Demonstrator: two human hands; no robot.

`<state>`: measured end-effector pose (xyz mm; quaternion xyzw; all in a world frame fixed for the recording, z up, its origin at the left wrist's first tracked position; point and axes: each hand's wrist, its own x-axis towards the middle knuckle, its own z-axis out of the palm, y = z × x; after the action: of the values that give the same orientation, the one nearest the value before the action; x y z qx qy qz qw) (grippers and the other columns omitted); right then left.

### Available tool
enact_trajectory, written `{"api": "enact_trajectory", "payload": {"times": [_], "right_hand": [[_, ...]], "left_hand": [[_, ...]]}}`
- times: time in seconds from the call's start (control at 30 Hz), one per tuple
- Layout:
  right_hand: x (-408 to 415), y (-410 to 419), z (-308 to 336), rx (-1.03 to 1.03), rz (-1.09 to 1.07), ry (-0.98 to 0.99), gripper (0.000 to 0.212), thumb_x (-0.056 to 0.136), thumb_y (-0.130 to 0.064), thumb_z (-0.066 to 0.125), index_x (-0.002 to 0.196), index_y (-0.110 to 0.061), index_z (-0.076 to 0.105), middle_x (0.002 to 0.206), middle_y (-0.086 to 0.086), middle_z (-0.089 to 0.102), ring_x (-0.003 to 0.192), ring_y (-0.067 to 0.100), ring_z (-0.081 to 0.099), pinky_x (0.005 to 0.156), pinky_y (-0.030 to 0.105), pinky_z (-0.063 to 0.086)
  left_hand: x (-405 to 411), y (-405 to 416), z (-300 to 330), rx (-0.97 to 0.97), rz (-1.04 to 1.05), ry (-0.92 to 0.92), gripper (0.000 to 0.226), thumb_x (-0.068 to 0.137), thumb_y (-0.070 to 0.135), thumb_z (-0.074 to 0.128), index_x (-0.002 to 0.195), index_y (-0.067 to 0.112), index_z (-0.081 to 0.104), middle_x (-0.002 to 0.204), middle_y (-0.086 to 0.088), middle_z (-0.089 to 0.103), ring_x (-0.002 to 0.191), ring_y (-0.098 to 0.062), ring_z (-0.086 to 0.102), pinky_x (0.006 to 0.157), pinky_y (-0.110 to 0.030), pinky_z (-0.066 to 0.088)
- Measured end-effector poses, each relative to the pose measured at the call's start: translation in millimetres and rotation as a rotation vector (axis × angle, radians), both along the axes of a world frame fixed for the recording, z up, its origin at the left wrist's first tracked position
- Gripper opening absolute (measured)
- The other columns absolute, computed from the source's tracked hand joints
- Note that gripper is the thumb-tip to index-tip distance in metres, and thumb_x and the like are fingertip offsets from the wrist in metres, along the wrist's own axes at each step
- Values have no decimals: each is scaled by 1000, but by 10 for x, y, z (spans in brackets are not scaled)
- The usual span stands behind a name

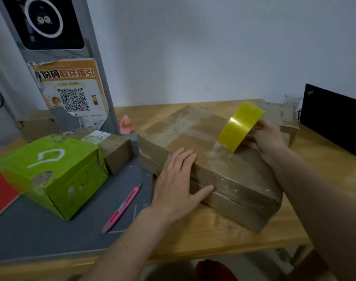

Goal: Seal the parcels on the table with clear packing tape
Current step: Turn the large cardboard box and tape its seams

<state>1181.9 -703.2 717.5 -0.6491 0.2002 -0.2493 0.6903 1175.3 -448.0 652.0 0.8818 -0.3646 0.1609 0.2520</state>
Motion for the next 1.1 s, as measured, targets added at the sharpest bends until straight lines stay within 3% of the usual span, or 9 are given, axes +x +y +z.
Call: {"api": "enact_trajectory", "payload": {"times": [0.23, 0.4, 0.5, 0.6, 0.7, 0.77, 0.87, 1.0, 1.1], "right_hand": [[78, -70, -91, -80, 31, 47, 20, 90, -4, 66, 105, -16, 61, 114, 18, 66, 103, 34, 66, 92, 52, 54], [65, -49, -144, -149, 25, 122, 10, 89, -4, 64, 97, -10, 64, 106, 16, 67, 103, 36, 65, 95, 52, 52], [-71, 9, -96, -141, -5, 166, 55, 65, -27, 77, 113, -11, 57, 99, 11, 62, 87, 25, 63, 74, 42, 56], [-268, 127, -27, -110, 3, 135, 69, 58, -28, 74, 118, -20, 42, 81, 1, 45, 67, 13, 48, 54, 26, 42], [-435, 226, -14, -133, -13, 155, 68, 80, -21, 74, 139, -12, 40, 112, 8, 55, 95, 18, 60, 84, 34, 55], [-587, 320, 30, -194, -92, 147, 57, 88, -20, 69, 138, -10, 43, 119, 9, 56, 104, 23, 61, 95, 43, 52], [-845, 594, 162, -339, -232, -15, 26, 92, -11, 59, 118, -11, 54, 103, 4, 59, 95, 26, 64, 82, 38, 56], [-1039, 1013, 270, -376, 18, -171, 16, 91, 5, 56, 91, -10, 61, 77, 9, 64, 64, 12, 61, 58, 23, 53], [-1073, 1150, 215, -286, 225, -90, 14, 92, 5, 57, 101, -6, 61, 79, 10, 66, 59, 9, 61, 55, 19, 51]], "left_hand": [[-170, 289, -18, -292, 72, 150, 63, 94, 36, 65, 148, 23, 37, 151, 10, 37, 143, -3, 27, 118, -27, 26], [-166, 744, -64, 165, 596, 267, 57, 95, 44, 57, 138, 11, 41, 140, -9, 43, 132, -26, 36, 106, -33, 35], [-133, 950, -55, 395, 720, 361, 50, 97, 48, 52, 128, 10, 46, 132, -10, 47, 125, -27, 42, 97, -34, 41], [-34, 1093, -84, 438, 707, 380, 26, 100, 34, 52, 108, 11, 58, 116, -11, 58, 111, -29, 55, 82, -38, 45], [30, 1172, -61, 419, 698, 436, 24, 98, 27, 57, 78, 15, 56, 90, -12, 65, 87, -30, 64, 65, -38, 45], [17, 1149, -10, 330, 623, 492, 26, 96, 23, 60, 72, 17, 54, 80, -9, 63, 80, -28, 63, 64, -36, 45], [-148, 947, 182, -92, 349, 615, 11, 93, 16, 68, 84, 16, 62, 84, 0, 65, 75, -11, 61, 62, -23, 45], [-393, 559, 525, -471, 57, 685, 6, 87, 9, 73, 89, 14, 71, 74, 7, 63, 57, 3, 53, 54, -13, 39], [-499, 339, 625, -675, 15, 751, 7, 87, 12, 73, 94, 14, 72, 76, 2, 64, 59, -7, 53, 52, -20, 40]]}}
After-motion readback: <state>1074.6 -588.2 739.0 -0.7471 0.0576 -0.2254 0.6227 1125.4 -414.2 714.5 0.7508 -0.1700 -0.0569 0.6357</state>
